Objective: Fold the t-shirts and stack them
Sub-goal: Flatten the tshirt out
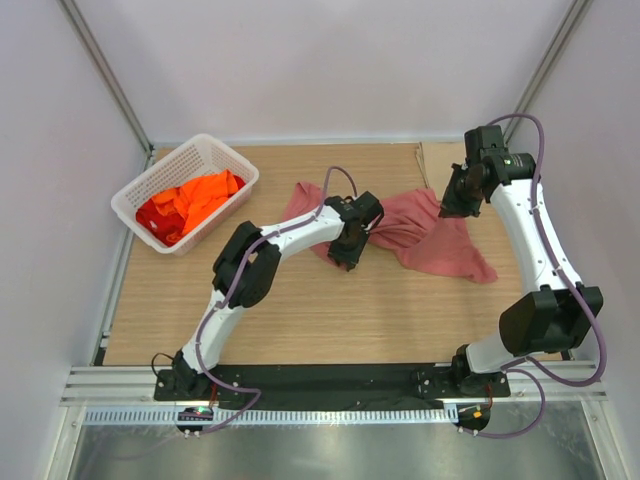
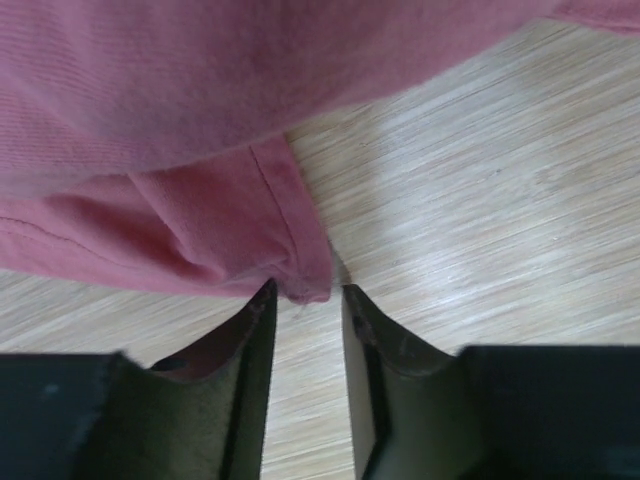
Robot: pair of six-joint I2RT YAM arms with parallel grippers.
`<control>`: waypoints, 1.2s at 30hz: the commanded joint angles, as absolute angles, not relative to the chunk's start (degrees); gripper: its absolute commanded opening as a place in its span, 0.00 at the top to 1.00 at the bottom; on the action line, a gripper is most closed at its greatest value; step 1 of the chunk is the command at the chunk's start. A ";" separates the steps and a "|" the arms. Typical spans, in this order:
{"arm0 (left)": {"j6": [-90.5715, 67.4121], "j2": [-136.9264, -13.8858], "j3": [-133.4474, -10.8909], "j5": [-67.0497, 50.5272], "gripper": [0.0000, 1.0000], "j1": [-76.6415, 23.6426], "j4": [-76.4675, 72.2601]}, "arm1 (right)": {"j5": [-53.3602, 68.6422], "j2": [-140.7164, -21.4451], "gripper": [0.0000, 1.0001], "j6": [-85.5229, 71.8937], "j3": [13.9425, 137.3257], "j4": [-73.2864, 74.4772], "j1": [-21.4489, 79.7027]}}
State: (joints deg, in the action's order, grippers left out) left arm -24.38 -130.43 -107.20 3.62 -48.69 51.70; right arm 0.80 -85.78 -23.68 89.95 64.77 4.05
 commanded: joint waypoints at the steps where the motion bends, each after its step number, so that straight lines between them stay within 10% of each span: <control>1: -23.47 -131.66 -108.81 4.48 0.69 -48.60 50.89 | 1.05 -83.06 0.98 -22.68 89.56 64.07 4.31; 8: -22.59 -131.84 -109.25 7.82 1.00 -48.60 51.94 | 1.49 -83.14 0.98 -22.15 88.95 63.81 4.39; 36: -29.00 -80.09 -111.88 37.44 1.00 -29.80 78.66 | 0.70 -95.80 0.99 -26.44 129.53 65.84 0.89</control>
